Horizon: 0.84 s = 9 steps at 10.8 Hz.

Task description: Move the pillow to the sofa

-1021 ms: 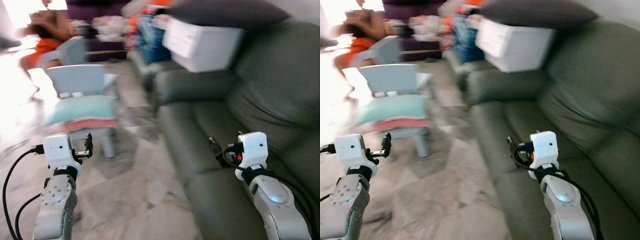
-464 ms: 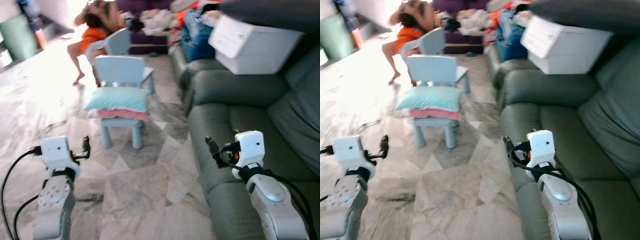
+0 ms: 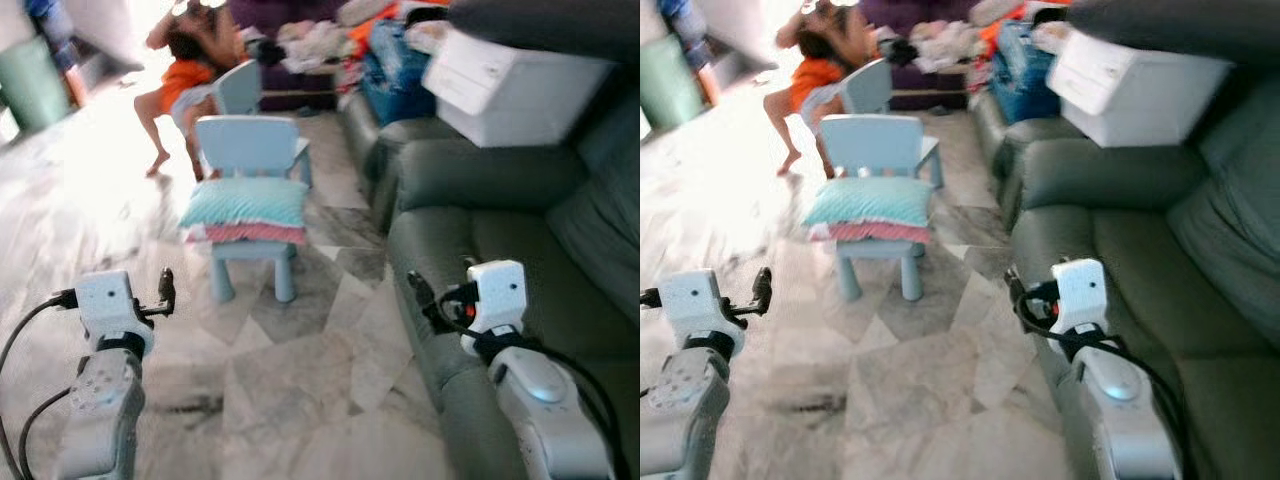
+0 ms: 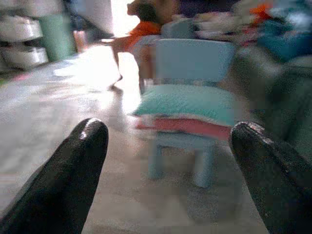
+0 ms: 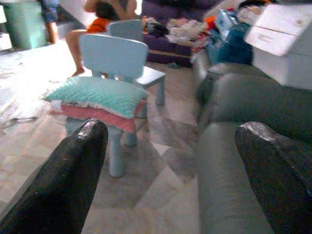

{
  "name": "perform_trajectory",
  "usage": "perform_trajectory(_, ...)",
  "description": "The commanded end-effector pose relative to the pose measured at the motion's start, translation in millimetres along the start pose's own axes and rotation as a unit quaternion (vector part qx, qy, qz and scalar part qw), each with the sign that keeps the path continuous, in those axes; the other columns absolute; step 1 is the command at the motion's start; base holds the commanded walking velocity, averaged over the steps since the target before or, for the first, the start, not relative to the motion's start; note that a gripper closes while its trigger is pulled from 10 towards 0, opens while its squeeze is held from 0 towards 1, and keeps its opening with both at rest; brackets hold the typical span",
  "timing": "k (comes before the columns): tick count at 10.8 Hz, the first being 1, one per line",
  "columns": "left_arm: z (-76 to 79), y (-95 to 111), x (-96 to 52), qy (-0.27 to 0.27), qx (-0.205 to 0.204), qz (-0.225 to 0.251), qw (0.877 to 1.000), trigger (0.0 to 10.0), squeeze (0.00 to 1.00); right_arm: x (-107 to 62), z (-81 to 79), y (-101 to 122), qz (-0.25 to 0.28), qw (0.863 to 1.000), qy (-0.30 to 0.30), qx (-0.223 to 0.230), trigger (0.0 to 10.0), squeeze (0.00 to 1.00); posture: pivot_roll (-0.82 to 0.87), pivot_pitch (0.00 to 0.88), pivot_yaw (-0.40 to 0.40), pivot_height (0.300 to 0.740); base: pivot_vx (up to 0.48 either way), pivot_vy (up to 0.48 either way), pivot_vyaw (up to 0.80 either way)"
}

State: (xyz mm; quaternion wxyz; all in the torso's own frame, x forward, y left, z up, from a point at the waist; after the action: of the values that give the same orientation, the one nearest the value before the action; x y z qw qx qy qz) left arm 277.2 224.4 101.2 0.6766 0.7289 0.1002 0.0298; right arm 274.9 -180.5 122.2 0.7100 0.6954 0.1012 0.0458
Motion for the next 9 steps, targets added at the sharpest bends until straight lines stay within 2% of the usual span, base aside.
perform_trajectory(1, -2.2, 0, 1.2, 0.000, 0.002, -0.003, 1.000, 10.0, 0.00, 1.5, -1.0, 5, 0.012, 1.000, 0.000, 0.001, 10.0, 0.00, -0.12, 0.000, -0.016, 0.740, 0.000, 0.480, 0.00)
perform_trajectory(4, -1.0, 1, 1.3, 0.002, 0.004, 0.001, 1.000, 10.0, 0.00, 1.0, -0.7, 5, 0.013, 1.000, -0.002, 0.003, 10.0, 0.00, -0.12, 0.000, -0.012, 0.740, 0.000, 0.407, 0.00)
perform_trajectory(5, -1.2, 2, 1.4, 0.004, 0.008, 0.004, 1.000, 10.0, 0.00, 0.8, -0.7, 5, 0.013, 1.000, -0.002, 0.003, 10.0, 0.00, -0.12, 0.000, -0.013, 0.740, 0.000, 0.000, 0.00)
perform_trajectory(6, -3.6, 7, 3.8, 0.027, 0.029, 0.011, 0.999, 10.0, 0.00, 0.3, -0.7, 5, 0.014, 1.000, -0.002, 0.004, 10.0, 0.00, -0.12, 0.000, -0.012, 0.740, 0.000, 0.000, 0.00)
perform_trajectory(7, -5.4, 16, 7.8, 0.042, 0.014, 0.037, 0.998, 10.0, 0.00, -0.2, -0.5, 5, 0.014, 1.000, -0.002, 0.004, 10.0, 0.00, -0.12, 0.000, -0.012, 0.740, 0.000, 0.000, 0.00)
perform_trajectory(9, -2.8, 28, 10.7, 0.028, -0.015, 0.049, 0.998, 10.0, 0.00, 0.5, -0.7, 7, 0.016, 1.000, 0.001, 0.004, 10.0, 0.00, -0.12, 0.000, -0.015, 0.740, 0.000, 0.000, 0.00)
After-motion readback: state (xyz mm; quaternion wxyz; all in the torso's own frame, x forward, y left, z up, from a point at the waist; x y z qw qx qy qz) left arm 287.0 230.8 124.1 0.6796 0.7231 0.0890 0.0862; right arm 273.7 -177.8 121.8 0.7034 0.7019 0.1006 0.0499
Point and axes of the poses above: a point about 5 cm out from each wrist's last joint towards the gripper, its own x axis pointing out of the wrist towards the gripper, its own y axis along the axis of the wrist's last joint, z = x × y, the point moved 1 cm from there along x, pointing out of the wrist towards the gripper, and after that the axes turned 6 degrees about x, right-handed, at the moved point
